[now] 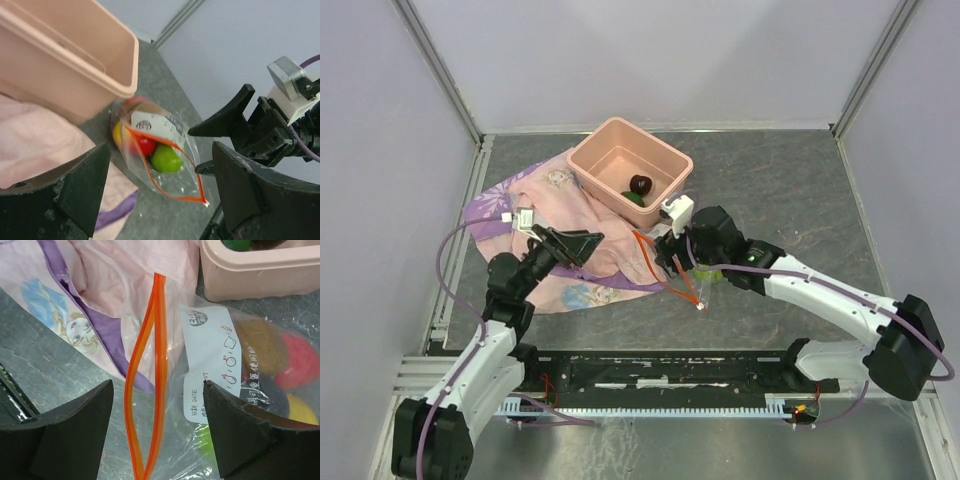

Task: Open the zip-top bag and remove the fake food
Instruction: Place the fake fruit in the bin, then pick up the fake fruit from the zipper food storage bag.

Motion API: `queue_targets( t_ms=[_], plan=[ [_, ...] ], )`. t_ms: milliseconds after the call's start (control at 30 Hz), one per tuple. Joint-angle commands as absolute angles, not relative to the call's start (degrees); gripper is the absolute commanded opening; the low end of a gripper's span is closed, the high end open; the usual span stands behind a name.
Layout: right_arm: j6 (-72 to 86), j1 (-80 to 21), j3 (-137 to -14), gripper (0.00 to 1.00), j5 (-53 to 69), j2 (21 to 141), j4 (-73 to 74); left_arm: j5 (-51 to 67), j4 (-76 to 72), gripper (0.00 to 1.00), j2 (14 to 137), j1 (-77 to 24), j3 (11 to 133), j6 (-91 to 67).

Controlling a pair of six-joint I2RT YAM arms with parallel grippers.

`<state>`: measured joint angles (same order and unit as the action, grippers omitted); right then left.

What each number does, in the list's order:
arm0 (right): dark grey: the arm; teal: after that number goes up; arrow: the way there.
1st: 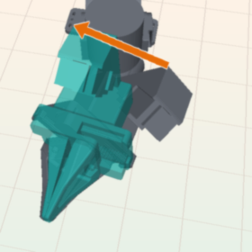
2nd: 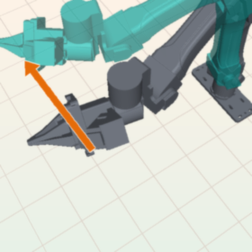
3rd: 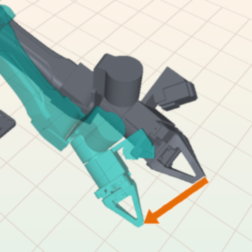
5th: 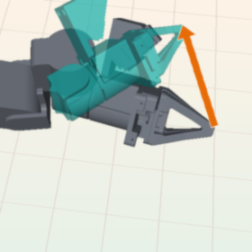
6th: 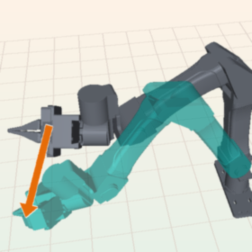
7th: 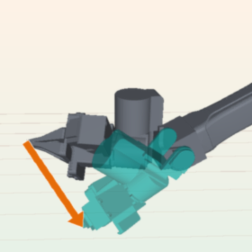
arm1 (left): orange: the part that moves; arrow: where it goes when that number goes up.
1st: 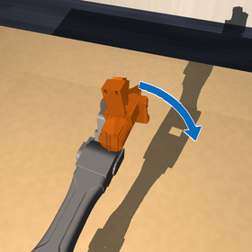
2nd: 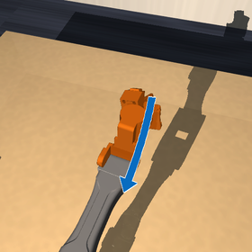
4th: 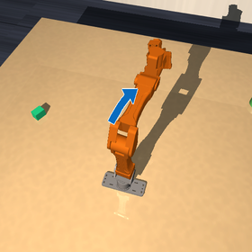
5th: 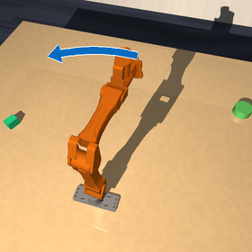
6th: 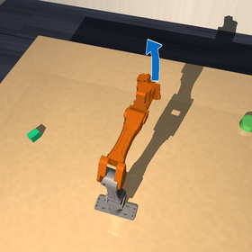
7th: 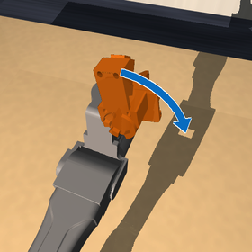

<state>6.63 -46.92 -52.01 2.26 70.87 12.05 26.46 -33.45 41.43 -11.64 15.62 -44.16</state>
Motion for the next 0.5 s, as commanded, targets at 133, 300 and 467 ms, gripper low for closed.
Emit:
queue_targets(
  t_ms=[133, 300, 467],
  plan=[
    [1.86, -53.44, -56.72, 0.79, -15.55, 75.52, 15.53, 33.07, -47.54, 0.77, 44.79, -12.95, 9.07, -57.09],
    [0.95, -55.88, -57.77, 0.74, -21.82, 78.14, 16.21, 29.99, -48.69, 0.72, 46.03, -18.49, 7.60, -57.36],
    [0.29, -57.53, -58.77, 0.63, -26.79, 80.32, 16.83, 24.51, -49.32, 0.68, 48.21, -25.48, 7.47, -56.13]
  ],
)
